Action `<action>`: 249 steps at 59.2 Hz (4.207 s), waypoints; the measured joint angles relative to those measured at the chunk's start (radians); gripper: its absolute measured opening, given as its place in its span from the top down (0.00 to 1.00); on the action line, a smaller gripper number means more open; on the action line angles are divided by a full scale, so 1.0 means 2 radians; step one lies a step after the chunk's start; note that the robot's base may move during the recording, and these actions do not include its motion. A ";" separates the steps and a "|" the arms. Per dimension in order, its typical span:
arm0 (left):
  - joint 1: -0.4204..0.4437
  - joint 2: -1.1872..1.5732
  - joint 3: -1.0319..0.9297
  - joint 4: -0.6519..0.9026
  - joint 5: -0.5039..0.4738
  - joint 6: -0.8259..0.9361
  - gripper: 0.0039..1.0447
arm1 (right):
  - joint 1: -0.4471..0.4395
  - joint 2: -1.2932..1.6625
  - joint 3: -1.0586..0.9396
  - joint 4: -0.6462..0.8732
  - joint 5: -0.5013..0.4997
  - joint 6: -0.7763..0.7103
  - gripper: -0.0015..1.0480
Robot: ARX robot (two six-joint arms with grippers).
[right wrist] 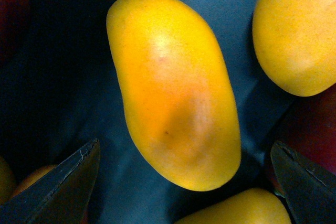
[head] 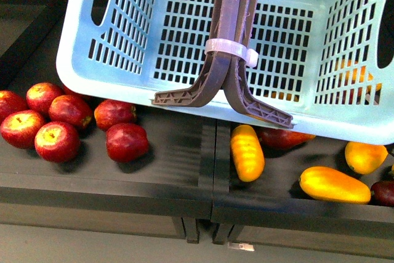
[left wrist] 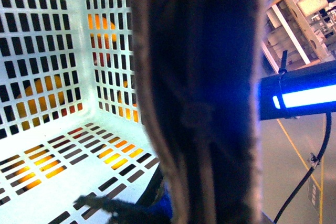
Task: Pick mango and avocado into basket
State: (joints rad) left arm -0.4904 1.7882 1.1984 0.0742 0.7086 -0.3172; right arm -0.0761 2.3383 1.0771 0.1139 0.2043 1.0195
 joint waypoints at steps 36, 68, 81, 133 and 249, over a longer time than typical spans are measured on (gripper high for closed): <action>0.000 0.000 0.000 0.000 -0.001 0.000 0.96 | -0.019 0.077 0.081 -0.020 0.006 -0.006 0.23; 0.000 0.000 0.000 0.000 -0.001 0.001 0.96 | -0.067 -0.099 -0.035 0.036 0.001 -0.060 0.38; 0.000 0.000 0.000 0.000 -0.001 0.002 0.96 | -0.089 -0.285 -0.117 0.041 -0.046 -0.106 0.38; 0.000 0.000 0.000 0.000 -0.001 0.004 0.96 | 0.221 -0.503 -0.232 0.117 0.049 -0.290 0.08; 0.000 0.002 0.000 -0.001 -0.008 0.004 0.96 | 0.466 -0.911 -0.383 -0.115 0.438 -0.314 0.08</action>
State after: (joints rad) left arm -0.4896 1.7912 1.1988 0.0723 0.6926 -0.3099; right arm 0.8551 0.5163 0.3107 -0.1162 1.0794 0.3923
